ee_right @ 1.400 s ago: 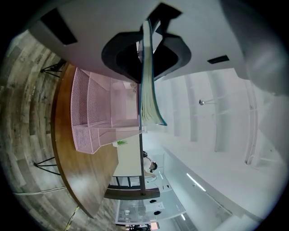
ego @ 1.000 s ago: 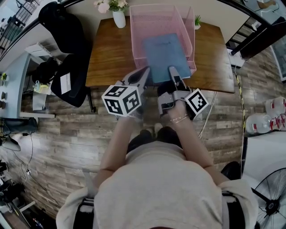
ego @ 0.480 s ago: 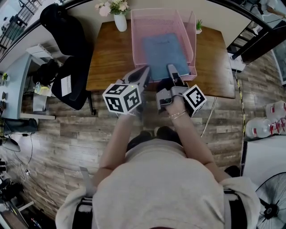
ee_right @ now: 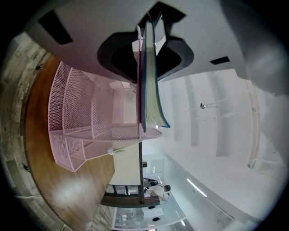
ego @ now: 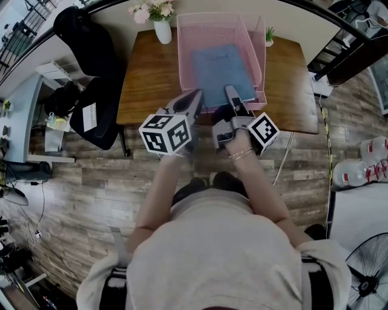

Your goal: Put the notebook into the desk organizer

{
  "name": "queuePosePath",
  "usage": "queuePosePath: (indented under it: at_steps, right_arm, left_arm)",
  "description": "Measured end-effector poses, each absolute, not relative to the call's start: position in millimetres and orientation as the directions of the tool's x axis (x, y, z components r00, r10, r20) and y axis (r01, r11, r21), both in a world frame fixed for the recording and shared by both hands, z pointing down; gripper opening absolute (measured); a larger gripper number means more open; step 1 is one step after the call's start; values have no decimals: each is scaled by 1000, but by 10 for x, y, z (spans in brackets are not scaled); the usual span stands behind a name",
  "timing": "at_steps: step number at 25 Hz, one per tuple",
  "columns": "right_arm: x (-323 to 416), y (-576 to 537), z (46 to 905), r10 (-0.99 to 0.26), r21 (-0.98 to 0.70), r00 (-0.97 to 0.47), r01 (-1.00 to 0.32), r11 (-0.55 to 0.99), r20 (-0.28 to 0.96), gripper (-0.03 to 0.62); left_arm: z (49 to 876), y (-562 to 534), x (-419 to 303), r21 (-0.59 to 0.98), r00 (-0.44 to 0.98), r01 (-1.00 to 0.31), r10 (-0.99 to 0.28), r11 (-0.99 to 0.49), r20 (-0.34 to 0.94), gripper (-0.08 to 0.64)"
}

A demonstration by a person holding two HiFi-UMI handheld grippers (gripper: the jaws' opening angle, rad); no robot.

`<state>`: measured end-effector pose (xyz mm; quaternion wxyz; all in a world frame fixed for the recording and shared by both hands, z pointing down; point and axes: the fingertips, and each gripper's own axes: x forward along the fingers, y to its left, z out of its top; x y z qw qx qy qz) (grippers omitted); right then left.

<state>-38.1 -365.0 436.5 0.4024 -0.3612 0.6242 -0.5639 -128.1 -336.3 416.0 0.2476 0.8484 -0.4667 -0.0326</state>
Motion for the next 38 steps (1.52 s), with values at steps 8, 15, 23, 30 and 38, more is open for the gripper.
queuePosePath:
  at_steps: [8,15,23,30,38]
  right_arm:
    - [-273,-3479,4339,-904,-993,-412,14,121,-116,169]
    - [-257,-3273,4353,-901,-993,-421,-1,116,-105,113]
    - [-297,-3263,4317,-903,-993,-419,-30,118,-95,41]
    - [-359,-3431,4343,-901,-993,-426,-49,108,-77,38]
    - [-415,-3644,4345,-899,-995,-436,-52,81,-51,38]
  left_arm:
    - [4229,-3198,-1262,463,564,-773,-804,-434,189,2]
    - [4288,-3048,-1249,481,562,-769,-803,-420,197,2]
    - [4273,-3028,-1247,480,550,-775,-813,-412,190,2]
    - [4249,-3159,-1259,476,538,-780,-823,-405,181,2]
    - [4176,-3349,-1281,466,533,-786,-828,-407,176,2]
